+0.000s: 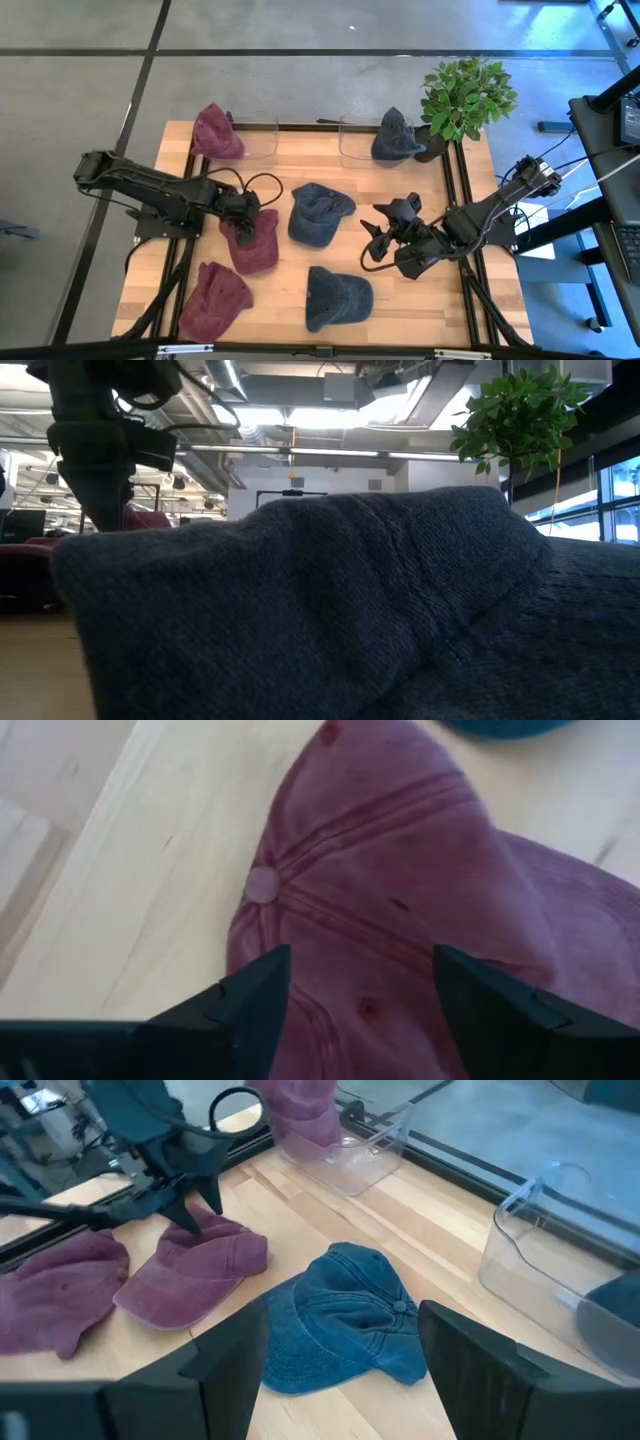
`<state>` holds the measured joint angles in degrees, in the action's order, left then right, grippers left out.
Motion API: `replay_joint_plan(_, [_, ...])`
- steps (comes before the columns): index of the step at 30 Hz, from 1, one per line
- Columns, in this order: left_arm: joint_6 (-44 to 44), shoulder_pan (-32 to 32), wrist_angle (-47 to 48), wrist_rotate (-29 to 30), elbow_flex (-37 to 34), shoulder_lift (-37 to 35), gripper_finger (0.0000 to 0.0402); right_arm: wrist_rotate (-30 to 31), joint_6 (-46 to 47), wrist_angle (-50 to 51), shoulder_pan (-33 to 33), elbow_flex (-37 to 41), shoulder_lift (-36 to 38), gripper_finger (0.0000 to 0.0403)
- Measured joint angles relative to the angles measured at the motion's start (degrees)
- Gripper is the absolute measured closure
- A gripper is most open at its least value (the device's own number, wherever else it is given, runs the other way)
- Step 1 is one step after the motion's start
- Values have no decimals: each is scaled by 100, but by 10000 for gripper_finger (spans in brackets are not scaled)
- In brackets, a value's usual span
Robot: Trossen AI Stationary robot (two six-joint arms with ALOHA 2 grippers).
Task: Pick & Place hat
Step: Put the top maroon cap into the left transparent bin
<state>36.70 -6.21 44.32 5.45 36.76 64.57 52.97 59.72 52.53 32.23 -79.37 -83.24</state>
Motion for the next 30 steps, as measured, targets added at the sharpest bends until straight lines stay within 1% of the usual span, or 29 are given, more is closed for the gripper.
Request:
replay_joint_plan(2, [4, 1, -17, 61, -86, -1, 151, -20, 19, 5, -33, 0, -73, 146])
replay_joint_plan(4, [-27, -1, 0, 269, -148, -1, 147, -63, 14, 12, -62, 0, -150, 146])
replay_joint_plan(6, [-155, 40, -121, 392, -210, -1, 147, -87, 9, 14, -63, 0, -201, 146])
replay_joint_plan(9, [-396, 144, -417, 403, -328, 0, 151, -91, 7, 14, -63, 0, -223, 146])
replay_joint_plan(13, [-685, 410, -955, 362, -508, 119, 155, -99, 22, 8, -61, 0, -222, 146])
replay_joint_plan(15, [-764, 554, -1114, 205, -598, 251, 158, -109, 25, 5, -61, 0, -217, 146])
replay_joint_plan(18, [-929, 696, -1063, 149, -647, 472, 162, -133, 27, 5, -61, 0, -217, 146])
replay_joint_plan(21, [-1311, 772, -1078, 110, -652, 680, 166, -167, 1, 10, -61, 0, -217, 146])
replay_joint_plan(24, [-1612, 869, -1101, -54, -650, 958, 171, -168, -2, 26, -61, 0, -215, 146])
replay_joint_plan(27, [-1710, 936, -1162, -106, -620, 1226, 177, -167, -2, 81, -61, 0, -215, 146])
replay_joint_plan(30, [-1800, 978, -1453, -163, -598, 1423, 189, -168, 6, 187, -61, 0, -212, 146])
